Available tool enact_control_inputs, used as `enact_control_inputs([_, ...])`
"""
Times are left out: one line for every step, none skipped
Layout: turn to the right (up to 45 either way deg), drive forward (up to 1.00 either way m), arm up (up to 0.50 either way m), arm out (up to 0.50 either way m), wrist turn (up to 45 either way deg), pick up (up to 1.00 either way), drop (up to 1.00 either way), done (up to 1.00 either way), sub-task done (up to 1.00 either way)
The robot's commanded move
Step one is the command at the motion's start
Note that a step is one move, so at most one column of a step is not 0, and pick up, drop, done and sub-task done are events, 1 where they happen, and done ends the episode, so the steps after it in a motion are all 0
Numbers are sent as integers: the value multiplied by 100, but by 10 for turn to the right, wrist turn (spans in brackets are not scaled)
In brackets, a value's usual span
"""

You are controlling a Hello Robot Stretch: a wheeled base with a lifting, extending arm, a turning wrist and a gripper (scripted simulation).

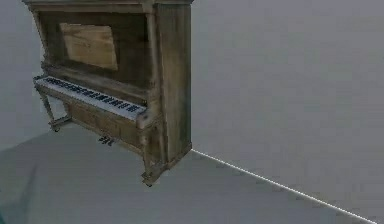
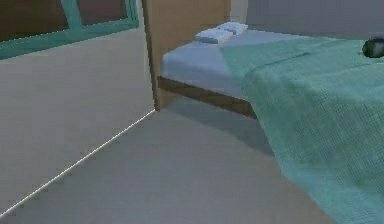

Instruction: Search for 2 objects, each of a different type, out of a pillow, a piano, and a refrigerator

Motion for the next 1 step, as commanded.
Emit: enact_control_inputs([-120,0,0,0,0,0,0,0,0])
